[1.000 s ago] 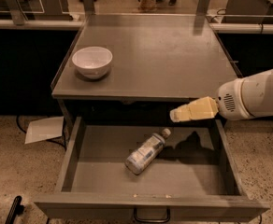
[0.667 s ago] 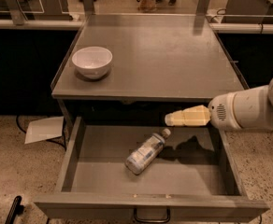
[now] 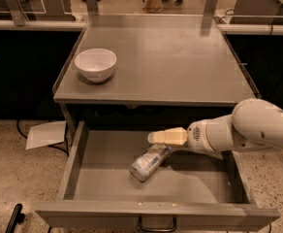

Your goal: Pick blue plastic bottle from top drawer and place on counter

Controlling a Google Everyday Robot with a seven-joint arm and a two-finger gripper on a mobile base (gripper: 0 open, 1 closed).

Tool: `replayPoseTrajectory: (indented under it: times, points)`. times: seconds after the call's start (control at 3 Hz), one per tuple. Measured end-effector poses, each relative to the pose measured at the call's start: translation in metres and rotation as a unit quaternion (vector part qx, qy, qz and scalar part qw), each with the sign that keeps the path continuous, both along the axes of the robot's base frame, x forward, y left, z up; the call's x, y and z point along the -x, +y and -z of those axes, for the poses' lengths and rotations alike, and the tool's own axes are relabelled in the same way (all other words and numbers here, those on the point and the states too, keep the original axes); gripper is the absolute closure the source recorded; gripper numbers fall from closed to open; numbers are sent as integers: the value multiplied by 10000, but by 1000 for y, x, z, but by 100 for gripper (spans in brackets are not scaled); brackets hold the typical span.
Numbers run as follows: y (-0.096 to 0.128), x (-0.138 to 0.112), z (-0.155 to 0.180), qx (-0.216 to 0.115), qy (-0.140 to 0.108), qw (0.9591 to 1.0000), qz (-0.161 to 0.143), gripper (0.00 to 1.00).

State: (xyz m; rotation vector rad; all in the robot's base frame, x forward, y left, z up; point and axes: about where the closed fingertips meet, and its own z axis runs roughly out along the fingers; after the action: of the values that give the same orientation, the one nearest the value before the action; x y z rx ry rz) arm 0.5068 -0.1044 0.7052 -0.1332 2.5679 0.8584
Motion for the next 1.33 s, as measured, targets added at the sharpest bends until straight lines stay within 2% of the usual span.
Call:
replayPoseTrajectory:
  times: [0.33, 1.33]
  points:
    - [-2, -1, -4, 58, -96, 9999, 77, 0]
    - [24, -40, 43, 445, 241, 9984, 235, 0]
